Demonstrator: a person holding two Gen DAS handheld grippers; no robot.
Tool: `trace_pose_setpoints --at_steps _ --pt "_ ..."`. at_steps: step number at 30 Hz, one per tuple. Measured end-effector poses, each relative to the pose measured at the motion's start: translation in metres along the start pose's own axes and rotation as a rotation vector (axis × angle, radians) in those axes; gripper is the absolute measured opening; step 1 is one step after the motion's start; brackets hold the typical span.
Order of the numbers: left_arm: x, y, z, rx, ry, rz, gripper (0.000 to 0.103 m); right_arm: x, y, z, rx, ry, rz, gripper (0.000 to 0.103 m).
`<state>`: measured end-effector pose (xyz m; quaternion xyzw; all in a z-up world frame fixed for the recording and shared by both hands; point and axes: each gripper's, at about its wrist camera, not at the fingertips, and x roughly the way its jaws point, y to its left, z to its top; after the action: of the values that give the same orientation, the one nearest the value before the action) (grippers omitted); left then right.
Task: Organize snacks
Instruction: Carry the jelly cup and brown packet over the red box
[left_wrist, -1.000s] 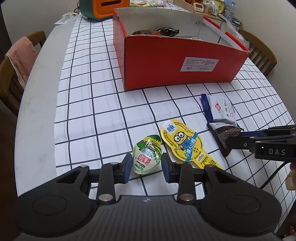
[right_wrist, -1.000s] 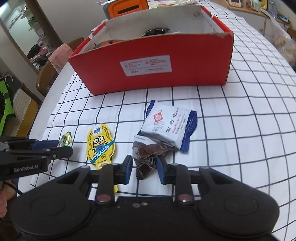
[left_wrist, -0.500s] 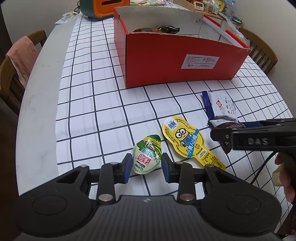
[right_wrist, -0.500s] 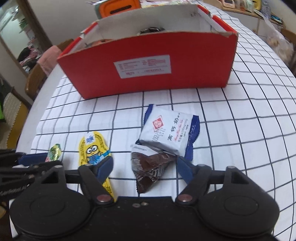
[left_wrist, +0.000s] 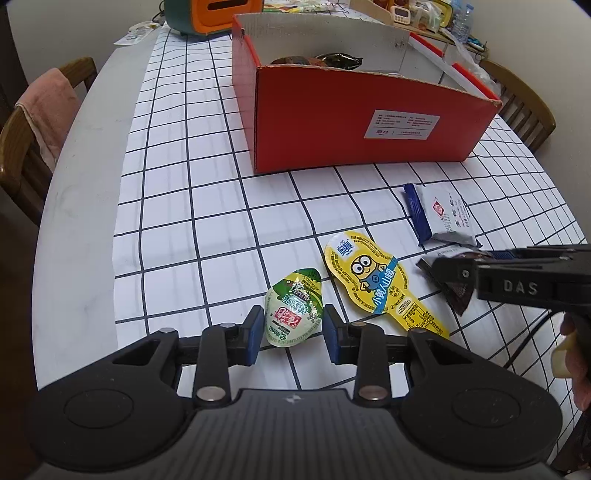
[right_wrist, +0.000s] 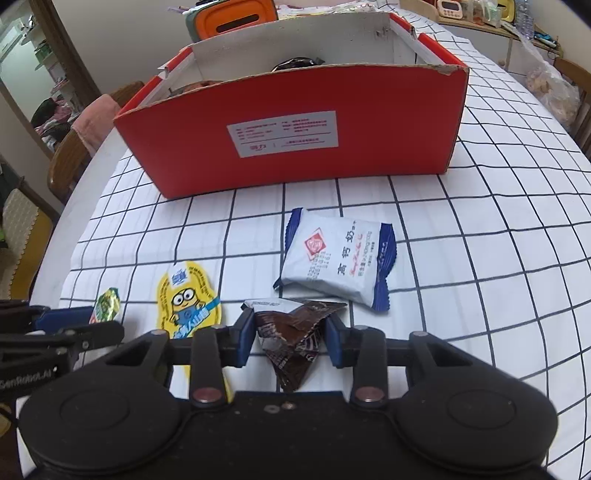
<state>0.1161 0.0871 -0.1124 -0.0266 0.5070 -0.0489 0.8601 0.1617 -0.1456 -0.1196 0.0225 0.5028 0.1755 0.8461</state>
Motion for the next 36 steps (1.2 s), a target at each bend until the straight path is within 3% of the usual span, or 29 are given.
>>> trace_pose_setpoints --at_steps 14,25,36 --pt "-0.029 -0.016 0.017 -0.005 -0.056 -0.009 0.033 -0.046 -0.019 0.014 0.018 -0.053 0.051 0.037" --pt "-0.05 -0.038 0.063 0.012 -0.156 -0.032 0.033 -0.08 -0.028 0.066 -0.045 -0.179 0.054 0.037" --pt "-0.051 -0.054 0.126 0.049 -0.235 0.004 0.033 -0.085 -0.04 0.123 -0.097 -0.261 0.029 0.037"
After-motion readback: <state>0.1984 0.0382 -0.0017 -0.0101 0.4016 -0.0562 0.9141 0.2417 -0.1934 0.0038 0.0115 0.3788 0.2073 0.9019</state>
